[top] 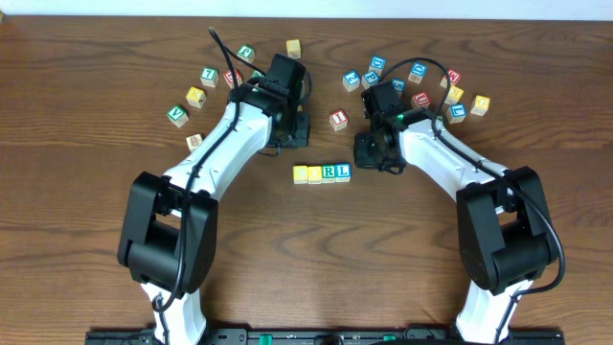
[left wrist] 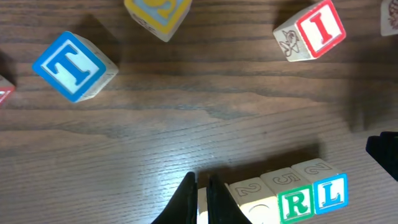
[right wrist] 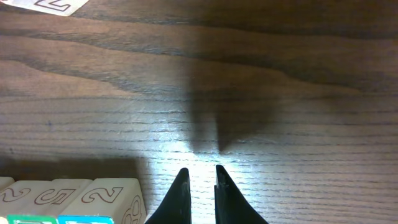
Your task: Spell out CORL
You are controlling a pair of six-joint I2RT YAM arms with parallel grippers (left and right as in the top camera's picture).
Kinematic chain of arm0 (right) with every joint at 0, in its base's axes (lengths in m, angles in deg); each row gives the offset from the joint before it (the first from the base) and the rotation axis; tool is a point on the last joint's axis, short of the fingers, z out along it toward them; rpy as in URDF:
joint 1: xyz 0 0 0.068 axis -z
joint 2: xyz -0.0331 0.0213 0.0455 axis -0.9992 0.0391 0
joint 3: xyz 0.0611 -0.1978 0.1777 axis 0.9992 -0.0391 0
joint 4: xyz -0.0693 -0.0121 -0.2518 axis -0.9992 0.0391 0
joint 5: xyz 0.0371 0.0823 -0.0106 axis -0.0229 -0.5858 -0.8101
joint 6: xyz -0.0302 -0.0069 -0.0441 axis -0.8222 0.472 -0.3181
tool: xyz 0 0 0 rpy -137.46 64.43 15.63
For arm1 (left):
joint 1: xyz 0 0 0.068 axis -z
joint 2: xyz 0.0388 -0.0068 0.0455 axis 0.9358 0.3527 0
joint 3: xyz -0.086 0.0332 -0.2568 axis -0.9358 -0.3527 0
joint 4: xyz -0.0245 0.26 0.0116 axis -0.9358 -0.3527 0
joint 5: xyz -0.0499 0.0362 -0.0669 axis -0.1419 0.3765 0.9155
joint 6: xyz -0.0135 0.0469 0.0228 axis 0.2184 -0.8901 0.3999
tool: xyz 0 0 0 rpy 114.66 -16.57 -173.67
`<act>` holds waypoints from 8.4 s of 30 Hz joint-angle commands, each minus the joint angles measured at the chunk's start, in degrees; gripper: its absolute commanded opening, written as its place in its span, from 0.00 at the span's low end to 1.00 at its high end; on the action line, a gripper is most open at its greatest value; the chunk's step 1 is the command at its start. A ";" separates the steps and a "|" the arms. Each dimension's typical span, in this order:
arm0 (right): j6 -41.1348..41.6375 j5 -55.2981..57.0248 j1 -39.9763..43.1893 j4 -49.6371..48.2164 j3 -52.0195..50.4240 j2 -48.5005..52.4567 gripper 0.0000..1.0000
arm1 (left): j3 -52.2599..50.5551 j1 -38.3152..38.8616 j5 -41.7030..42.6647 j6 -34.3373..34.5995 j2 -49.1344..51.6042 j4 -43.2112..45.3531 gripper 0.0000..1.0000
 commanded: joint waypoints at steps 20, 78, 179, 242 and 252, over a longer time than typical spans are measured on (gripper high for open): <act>0.55 1.16 -0.33 0.09 0.63 0.37 0.10 | -0.85 2.29 -0.79 3.28 4.00 -1.03 0.08; 0.52 1.20 -0.44 0.04 0.63 0.39 0.15 | -0.85 3.52 -2.03 3.30 6.05 -3.80 0.08; 0.52 1.62 -0.55 0.02 0.63 0.42 0.17 | -0.83 3.48 -1.40 4.74 5.99 -5.27 0.08; -9.40 5.25 18.45 15.91 8.09 -44.13 0.99 | 6.58 -25.64 -9.60 -1.05 -28.41 -11.58 0.96; -10.01 6.12 18.45 16.52 8.09 -44.13 0.99 | 6.58 -25.66 -9.60 -1.05 -28.39 -11.58 0.96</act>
